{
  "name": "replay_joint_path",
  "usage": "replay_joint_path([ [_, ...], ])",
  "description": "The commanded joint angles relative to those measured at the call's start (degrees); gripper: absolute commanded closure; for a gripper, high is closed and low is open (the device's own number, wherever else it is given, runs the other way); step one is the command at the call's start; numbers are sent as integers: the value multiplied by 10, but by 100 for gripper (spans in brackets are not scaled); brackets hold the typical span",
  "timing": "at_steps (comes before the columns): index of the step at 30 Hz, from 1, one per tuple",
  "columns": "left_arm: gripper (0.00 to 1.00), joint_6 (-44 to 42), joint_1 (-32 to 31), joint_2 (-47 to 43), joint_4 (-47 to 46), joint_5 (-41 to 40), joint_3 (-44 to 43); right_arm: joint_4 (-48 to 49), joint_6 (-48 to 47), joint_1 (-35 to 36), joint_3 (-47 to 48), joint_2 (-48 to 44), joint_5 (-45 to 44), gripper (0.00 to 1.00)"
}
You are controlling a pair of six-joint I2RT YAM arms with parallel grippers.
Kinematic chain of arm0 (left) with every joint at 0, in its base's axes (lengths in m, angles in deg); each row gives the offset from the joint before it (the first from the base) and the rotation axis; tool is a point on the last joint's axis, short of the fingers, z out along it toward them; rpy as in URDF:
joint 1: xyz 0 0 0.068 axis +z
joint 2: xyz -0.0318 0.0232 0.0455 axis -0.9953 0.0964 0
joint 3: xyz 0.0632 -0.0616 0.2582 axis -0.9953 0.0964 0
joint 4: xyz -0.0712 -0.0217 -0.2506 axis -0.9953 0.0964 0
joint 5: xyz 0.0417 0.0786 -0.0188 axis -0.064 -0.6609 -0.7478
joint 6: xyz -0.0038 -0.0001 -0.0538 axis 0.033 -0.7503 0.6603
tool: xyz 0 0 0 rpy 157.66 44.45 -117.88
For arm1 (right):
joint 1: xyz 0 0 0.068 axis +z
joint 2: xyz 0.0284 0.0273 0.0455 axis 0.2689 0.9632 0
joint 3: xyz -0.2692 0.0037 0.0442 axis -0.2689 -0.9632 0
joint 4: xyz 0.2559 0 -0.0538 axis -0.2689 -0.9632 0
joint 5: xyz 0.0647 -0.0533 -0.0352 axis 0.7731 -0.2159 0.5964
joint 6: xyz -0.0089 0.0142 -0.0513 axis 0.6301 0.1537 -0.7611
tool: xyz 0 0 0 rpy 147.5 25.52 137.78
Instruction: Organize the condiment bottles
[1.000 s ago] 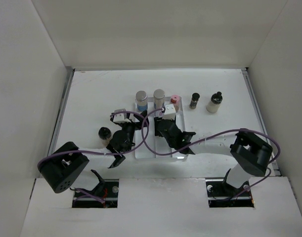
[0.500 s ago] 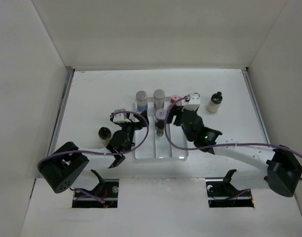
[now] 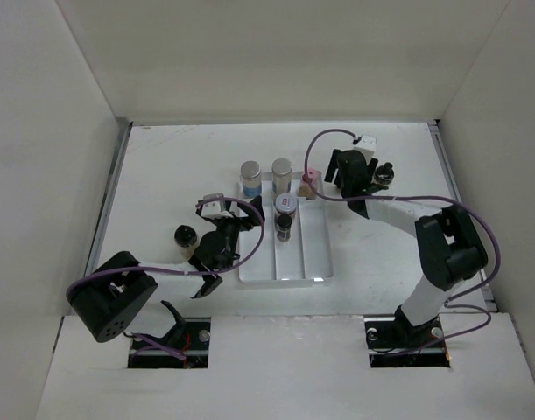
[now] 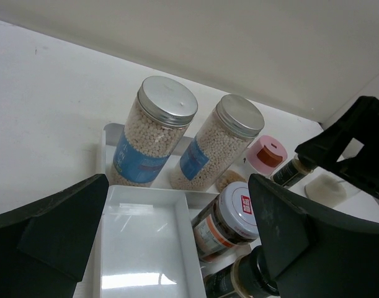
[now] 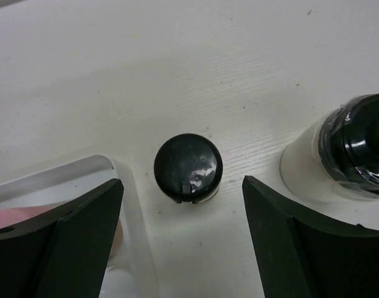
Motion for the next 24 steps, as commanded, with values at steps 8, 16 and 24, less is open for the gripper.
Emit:
replay_joint_path([
  [8,0,6,1,-5,-35,4,-4,34,-15,-23,74,72,11,40],
  [16,0,6,3,4,-37,10,-8,51,-34,15,5,-15,-36,61],
  [24,0,7,2,9,-36,24,-13,-3,5,176,-190,-281,-31,62],
])
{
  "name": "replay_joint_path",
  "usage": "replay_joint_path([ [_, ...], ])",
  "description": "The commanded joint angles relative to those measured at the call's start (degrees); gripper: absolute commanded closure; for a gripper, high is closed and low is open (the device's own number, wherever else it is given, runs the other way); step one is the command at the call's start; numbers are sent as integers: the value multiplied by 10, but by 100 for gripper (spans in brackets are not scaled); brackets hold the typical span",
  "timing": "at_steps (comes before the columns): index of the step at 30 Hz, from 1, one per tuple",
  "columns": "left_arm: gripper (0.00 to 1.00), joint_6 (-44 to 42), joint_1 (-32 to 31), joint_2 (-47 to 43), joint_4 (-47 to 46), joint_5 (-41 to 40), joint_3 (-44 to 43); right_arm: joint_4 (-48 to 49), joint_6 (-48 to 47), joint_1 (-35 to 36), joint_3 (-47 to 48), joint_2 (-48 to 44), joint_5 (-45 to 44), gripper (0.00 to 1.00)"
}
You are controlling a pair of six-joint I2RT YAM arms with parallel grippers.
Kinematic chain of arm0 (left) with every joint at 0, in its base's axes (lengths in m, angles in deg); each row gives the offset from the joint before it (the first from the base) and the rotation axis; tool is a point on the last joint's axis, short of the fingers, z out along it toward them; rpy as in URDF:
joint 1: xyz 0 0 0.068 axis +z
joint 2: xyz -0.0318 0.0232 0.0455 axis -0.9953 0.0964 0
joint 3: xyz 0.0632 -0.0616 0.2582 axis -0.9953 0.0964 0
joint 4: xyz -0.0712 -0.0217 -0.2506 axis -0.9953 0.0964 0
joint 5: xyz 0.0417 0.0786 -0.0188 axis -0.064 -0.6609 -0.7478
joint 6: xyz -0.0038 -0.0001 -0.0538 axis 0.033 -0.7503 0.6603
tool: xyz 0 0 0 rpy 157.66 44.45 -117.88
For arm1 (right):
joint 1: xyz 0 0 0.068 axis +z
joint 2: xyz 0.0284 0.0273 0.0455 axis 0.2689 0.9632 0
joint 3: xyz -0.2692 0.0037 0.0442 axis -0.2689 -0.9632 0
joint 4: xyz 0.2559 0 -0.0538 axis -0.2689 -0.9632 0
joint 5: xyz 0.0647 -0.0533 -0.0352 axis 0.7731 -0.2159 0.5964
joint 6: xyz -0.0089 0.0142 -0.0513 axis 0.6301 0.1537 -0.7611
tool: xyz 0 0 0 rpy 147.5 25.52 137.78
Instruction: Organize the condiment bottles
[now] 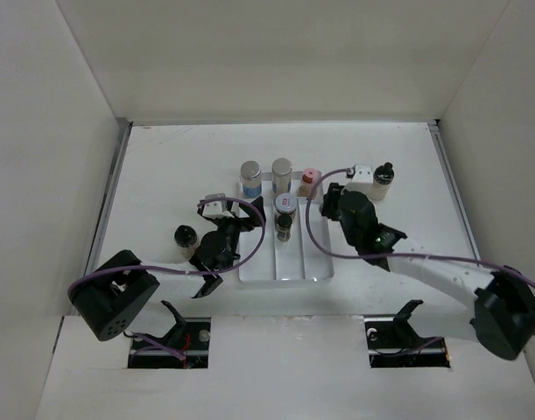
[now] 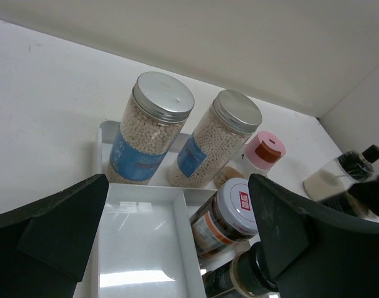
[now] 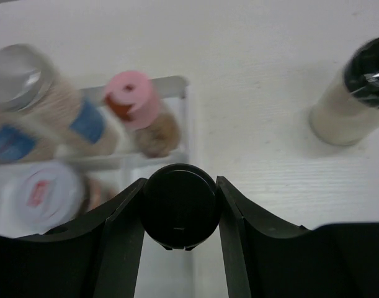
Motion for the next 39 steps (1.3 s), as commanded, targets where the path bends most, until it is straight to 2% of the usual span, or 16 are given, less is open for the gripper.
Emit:
replay_joint_path([
  [1,0,7,-1,0,-34,13,-12,-23,32,78,-36,-79,-1,62],
  [4,0,7,0,-3,-31,13,-13,-48,62,167,-41,-98,13,62],
  [8,0,10,2,-3,-31,12,-11,-52,73,250,-24,-70,5,61],
  [19,0,10,1,-6,-29,8,-9,3,67,312,-11,68,-43,59],
  [25,0,10,-2,-6,-28,8,-11,-8,80,322,-24,52,-53,25],
  [30,0,11,-2,-10,-27,7,-9,-45,80,322,-31,-24,-53,14],
  [32,0,11,1,-10,-27,7,-10,-52,84,306,-46,-79,-55,13],
  [35,0,11,1,-1,-28,7,-11,-41,94,218,-68,-145,-59,13],
  [39,0,11,-4,-6,-27,7,-11,-19,110,39,-53,-136,-69,12],
])
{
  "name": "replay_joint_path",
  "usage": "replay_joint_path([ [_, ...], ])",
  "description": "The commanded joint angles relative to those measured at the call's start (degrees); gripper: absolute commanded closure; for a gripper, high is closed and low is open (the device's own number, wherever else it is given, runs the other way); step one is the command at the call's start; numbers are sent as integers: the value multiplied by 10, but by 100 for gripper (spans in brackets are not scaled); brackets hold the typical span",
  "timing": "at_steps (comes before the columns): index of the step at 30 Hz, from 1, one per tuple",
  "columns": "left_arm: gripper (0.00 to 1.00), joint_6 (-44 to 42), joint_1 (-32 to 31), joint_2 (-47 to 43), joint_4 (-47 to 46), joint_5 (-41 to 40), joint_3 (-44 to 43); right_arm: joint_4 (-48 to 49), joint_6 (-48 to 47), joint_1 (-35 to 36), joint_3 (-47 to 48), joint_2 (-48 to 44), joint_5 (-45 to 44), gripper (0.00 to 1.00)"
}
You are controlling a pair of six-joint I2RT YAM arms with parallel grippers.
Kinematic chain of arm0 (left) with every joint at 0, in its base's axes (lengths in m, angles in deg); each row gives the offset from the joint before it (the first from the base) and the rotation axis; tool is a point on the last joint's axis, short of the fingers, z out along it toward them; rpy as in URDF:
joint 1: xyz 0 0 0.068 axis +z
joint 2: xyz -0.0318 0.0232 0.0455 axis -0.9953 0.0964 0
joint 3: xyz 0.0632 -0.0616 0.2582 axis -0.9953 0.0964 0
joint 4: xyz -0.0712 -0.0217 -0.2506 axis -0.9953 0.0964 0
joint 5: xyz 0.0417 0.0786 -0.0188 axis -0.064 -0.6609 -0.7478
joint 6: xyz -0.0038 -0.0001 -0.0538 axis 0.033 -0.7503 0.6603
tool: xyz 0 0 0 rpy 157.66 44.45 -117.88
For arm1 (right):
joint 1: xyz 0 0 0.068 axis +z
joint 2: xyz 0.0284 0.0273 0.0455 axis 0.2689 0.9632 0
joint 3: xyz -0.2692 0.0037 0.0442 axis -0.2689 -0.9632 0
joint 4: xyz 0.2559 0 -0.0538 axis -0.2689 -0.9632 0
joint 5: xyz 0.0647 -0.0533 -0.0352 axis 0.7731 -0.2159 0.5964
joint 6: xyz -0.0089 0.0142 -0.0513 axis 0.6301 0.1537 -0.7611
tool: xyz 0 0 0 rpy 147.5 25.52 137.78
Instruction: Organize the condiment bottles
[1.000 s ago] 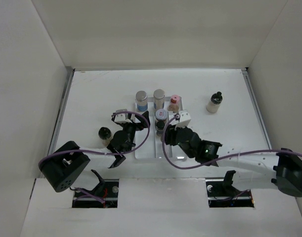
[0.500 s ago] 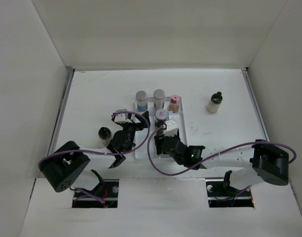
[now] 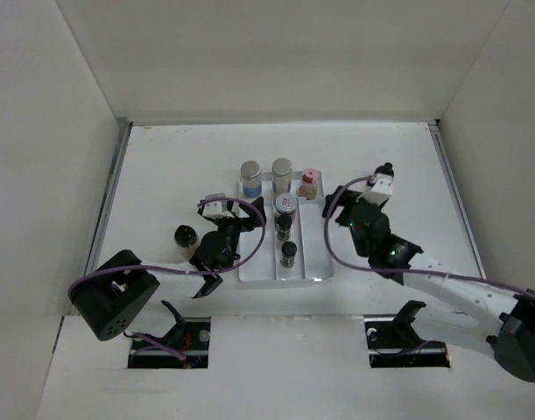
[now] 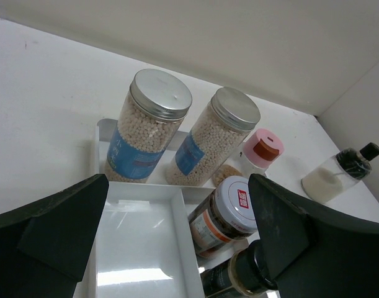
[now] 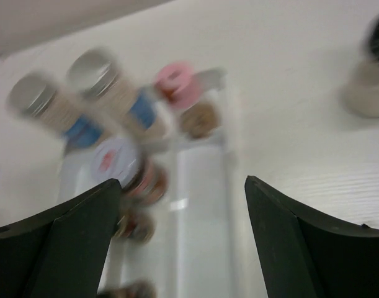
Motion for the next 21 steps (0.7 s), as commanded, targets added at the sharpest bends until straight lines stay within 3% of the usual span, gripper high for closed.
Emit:
replay_joint_path([
  [1,0,7,-2,-5,-28,1,-11,23,15,-121,24,39,-32,11],
  [5,0,7,-10,-10,-28,1,-10,66,-30,-227,78,137,-95,5],
  [8,0,7,-8,-2,-28,1,-12,89,-88,-285,121,208,-91,3],
  [15,0,7,-5,4,-29,4,-14,72,-94,-365,195,299,26,3],
  [21,0,7,-3,-1,-28,1,-12,44,-79,-387,235,360,110,8],
])
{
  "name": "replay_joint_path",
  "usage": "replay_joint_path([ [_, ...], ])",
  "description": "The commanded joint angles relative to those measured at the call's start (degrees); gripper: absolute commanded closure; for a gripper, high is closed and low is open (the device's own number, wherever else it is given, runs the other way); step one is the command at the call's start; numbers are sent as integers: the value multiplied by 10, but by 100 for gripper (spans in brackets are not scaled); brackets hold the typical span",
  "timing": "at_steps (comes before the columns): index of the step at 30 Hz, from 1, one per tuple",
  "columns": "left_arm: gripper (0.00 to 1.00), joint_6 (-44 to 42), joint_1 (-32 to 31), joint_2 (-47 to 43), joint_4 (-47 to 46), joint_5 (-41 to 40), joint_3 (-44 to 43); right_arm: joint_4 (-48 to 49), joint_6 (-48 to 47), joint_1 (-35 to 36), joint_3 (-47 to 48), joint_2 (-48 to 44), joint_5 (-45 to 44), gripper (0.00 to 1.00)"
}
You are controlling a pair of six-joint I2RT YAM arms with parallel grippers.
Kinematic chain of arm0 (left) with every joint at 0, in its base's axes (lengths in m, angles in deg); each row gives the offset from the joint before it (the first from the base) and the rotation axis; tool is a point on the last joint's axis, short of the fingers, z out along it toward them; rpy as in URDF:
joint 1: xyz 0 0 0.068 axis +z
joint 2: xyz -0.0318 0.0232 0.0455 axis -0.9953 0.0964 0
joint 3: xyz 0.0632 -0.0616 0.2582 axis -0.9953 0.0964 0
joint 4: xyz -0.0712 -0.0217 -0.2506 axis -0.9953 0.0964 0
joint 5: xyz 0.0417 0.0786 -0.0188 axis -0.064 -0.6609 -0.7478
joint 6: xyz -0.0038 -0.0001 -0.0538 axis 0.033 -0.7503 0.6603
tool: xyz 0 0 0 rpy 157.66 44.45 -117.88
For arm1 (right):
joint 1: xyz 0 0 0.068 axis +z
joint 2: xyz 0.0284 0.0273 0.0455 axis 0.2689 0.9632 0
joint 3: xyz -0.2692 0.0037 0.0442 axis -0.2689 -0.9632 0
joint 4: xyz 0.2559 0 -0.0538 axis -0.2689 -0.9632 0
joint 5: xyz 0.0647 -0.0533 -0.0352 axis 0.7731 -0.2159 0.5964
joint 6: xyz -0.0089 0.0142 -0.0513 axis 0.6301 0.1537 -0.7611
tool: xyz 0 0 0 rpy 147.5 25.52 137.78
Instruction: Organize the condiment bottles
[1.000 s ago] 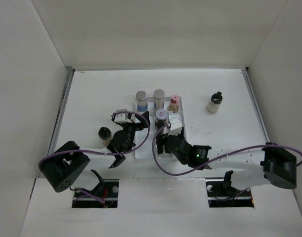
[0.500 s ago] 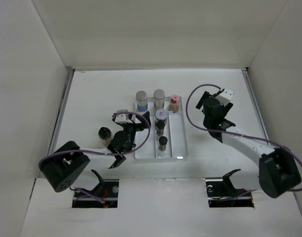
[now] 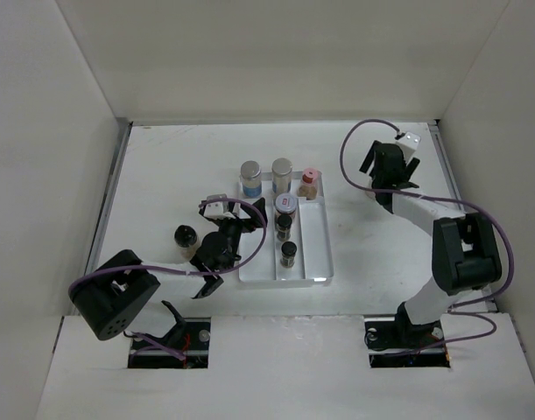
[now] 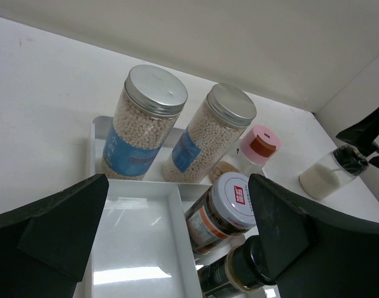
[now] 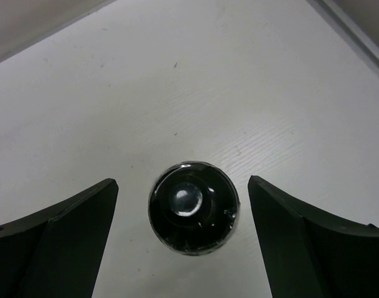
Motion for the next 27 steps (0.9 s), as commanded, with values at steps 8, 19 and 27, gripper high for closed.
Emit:
replay_joint_path([
  [8,0,7,8,6,-30,2,-14,-6,11,-1,17,12,22,48],
  [19,0,7,5,-5,-27,3,-12,28,15,196,-92,-193,-1,57],
  [27,0,7,6,-11,-27,1,-10,56,15,314,-83,-164,7,57],
])
